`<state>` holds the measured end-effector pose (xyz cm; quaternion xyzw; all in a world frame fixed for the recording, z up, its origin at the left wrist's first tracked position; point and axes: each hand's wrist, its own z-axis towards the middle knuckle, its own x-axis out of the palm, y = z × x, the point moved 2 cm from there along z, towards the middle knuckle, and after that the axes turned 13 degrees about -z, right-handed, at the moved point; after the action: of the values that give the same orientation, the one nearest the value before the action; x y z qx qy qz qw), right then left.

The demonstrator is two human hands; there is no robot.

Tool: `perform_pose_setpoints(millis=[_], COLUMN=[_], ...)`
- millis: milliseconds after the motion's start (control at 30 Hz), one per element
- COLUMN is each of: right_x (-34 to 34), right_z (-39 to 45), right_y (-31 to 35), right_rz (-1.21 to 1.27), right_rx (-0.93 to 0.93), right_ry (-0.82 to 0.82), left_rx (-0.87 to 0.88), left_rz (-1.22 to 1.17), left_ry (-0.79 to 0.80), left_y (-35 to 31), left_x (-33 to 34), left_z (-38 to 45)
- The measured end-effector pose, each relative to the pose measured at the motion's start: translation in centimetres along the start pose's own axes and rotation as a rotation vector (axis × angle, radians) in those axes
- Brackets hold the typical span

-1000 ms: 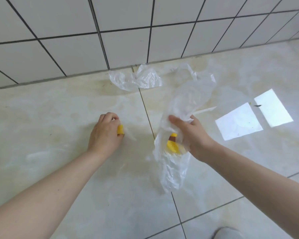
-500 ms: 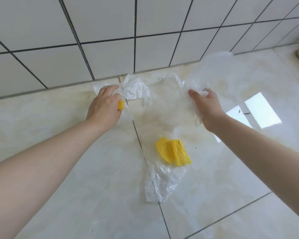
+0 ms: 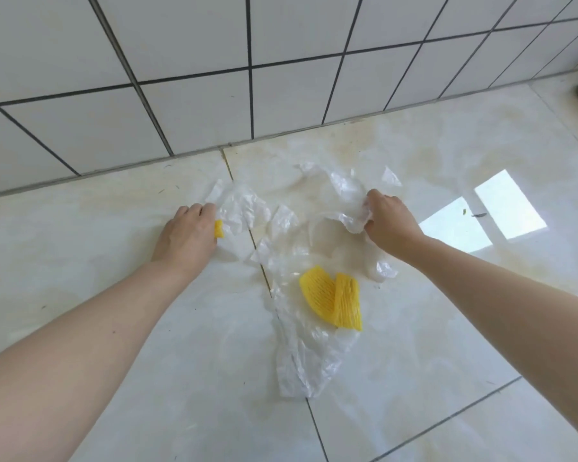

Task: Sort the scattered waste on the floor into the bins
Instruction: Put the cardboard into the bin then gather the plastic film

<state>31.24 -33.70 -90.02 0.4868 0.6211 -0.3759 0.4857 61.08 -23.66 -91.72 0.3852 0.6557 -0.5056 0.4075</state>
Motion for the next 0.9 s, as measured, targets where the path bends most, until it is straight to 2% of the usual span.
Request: perform_pose_setpoints(millis=[133, 267, 400, 467, 533, 633, 700, 733, 800, 900], right_x=[-0.9, -2.7, -4.3, -4.6, -3.7, -0.2, 1.8, 2.5, 3.4, 4.3], right_z=[-0.8, -2.2, -4.7, -6.8, -9.0, -11.8, -12.9, -13.2, -13.2, -12.5], right_y=[-1.0, -1.1, -1.2, -0.8, -0.2, 0.2, 0.6, 1.0, 2.0, 3.1], right_rz=[0.208, 0.381, 0.49, 0.431, 0.298, 0.166, 0.207, 0.246, 0.32, 0.309], right_rx=[0.114, 0.184, 0.267, 0.174, -0.003, -0.124, -0.079, -0.02, 0.128, 0.228], right_ry=[-0.066, -0.114, -0.138, -0.195, -0.214, -0.011, 0.109, 0.15, 0.213, 0.256], left_rx=[-0.096, -0.13, 0.025, 0.161, 0.27, 0.293, 0.231, 0.21, 0.199, 0.282], left_rz=[-0.143, -0.271, -0.413, -0.418, -0.385, -0.231, -0.116, -0.083, -0.071, -0.1], left_ry=[0.019, -0.098, -0.3, -0.302, -0.211, 0.075, 0.271, 0.315, 0.279, 0.085], left_y=[0.4, -0.1, -2.3, -4.2, -6.3, -8.0, -8.0, -7.8, -7.5, -6.9], left_x=[0.1, -1.4, -3.3, -3.5, -2.8, 0.1, 1.9, 2.5, 3.1, 3.3], left_z=[-1.7, -3.2, -3.8, -3.8, -3.6, -2.7, -2.2, -2.0, -2.0, -2.2])
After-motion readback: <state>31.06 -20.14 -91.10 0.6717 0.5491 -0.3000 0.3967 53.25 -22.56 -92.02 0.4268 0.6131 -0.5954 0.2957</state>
